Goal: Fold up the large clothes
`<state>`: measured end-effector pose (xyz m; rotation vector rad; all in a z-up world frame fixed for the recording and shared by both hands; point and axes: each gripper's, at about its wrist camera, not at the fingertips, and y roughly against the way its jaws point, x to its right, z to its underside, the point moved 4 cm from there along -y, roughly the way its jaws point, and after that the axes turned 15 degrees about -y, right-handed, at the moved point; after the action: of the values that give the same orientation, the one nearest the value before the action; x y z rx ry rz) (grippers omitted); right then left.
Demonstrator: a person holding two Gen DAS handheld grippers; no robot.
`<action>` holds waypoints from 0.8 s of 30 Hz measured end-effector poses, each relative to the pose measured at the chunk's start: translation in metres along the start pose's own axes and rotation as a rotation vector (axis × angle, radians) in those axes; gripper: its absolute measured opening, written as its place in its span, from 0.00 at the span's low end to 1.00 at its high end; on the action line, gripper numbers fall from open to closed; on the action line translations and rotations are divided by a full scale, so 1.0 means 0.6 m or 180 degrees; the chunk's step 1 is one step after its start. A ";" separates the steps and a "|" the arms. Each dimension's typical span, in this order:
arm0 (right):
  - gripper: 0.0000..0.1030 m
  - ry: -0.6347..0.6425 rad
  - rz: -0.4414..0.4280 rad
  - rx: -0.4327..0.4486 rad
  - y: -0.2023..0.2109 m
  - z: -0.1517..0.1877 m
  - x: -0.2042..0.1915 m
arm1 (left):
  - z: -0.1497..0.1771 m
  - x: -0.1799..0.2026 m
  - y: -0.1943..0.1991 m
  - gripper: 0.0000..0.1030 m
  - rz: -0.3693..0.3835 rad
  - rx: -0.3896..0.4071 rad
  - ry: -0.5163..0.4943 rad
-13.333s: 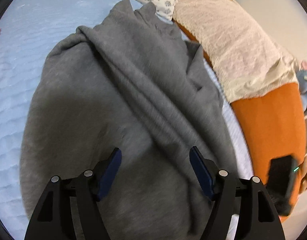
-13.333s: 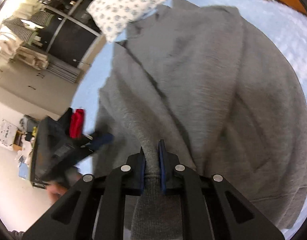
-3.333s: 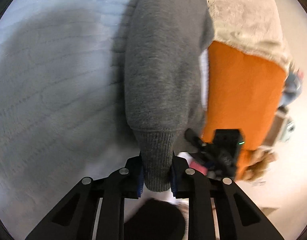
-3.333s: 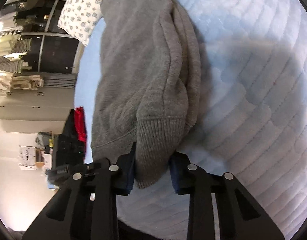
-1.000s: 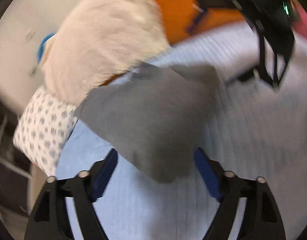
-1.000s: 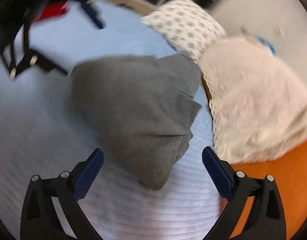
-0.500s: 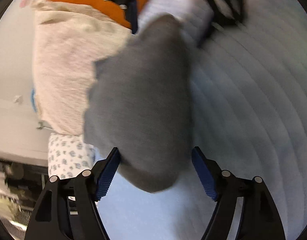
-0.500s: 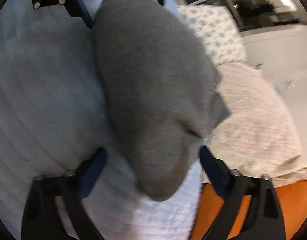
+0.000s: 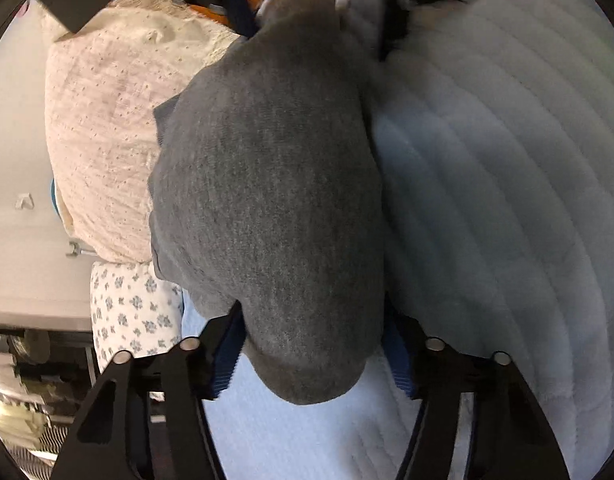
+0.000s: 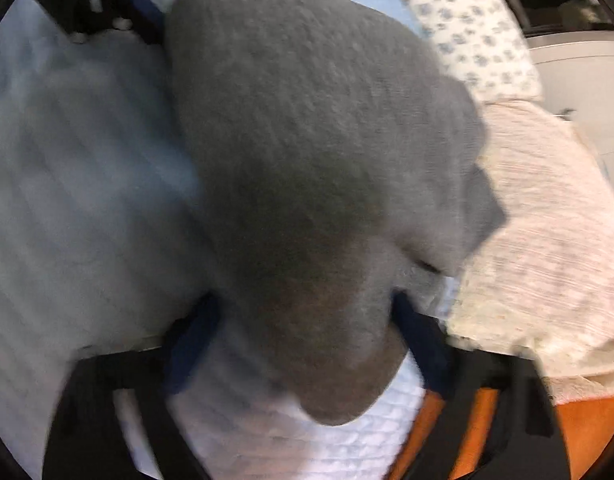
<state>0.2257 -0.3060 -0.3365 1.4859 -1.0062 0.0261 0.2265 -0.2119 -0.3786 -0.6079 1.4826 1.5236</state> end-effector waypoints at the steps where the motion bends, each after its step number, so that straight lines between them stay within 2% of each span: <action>1: 0.37 0.0118 0.0195 -0.0011 0.002 0.001 -0.004 | 0.001 -0.001 0.002 0.56 0.0006 0.0009 -0.0042; 2: 0.14 0.0175 0.0288 -0.0027 0.002 0.001 -0.004 | 0.002 -0.004 0.005 0.54 0.0011 0.0015 -0.0092; 5: 0.13 -0.0094 0.0194 -0.0054 0.018 -0.013 0.026 | 0.005 -0.023 0.019 0.50 0.0105 0.0018 -0.0214; 9: 0.13 -0.0036 0.0273 0.0072 0.058 -0.020 0.036 | 0.021 -0.055 0.052 0.47 0.0276 0.0058 -0.0135; 12: 0.13 -0.0029 0.0162 0.0150 0.108 -0.018 0.034 | 0.031 -0.063 0.096 0.47 0.0430 0.0168 -0.0102; 15: 0.13 -0.0013 -0.0137 0.0177 0.163 -0.002 0.012 | 0.042 -0.052 0.159 0.47 0.0734 0.0380 -0.0093; 16: 0.13 -0.0011 -0.0235 0.0176 0.178 0.003 0.004 | 0.045 -0.043 0.187 0.47 0.0902 0.0468 -0.0087; 21: 0.13 -0.0248 -0.1042 0.0008 0.264 0.026 -0.023 | 0.051 -0.007 0.272 0.48 0.1584 0.0743 -0.0008; 23: 0.13 -0.0330 -0.1230 -0.0076 0.274 0.025 -0.024 | 0.053 -0.002 0.290 0.48 0.1875 0.0847 0.0091; 24: 0.14 -0.0319 -0.1239 -0.0090 0.274 0.022 -0.022 | 0.054 -0.003 0.290 0.48 0.1951 0.0874 0.0124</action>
<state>0.1150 -0.2830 -0.2157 1.6468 -0.7774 -0.3425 0.0876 -0.1602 -0.2817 -0.0083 1.9801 1.7086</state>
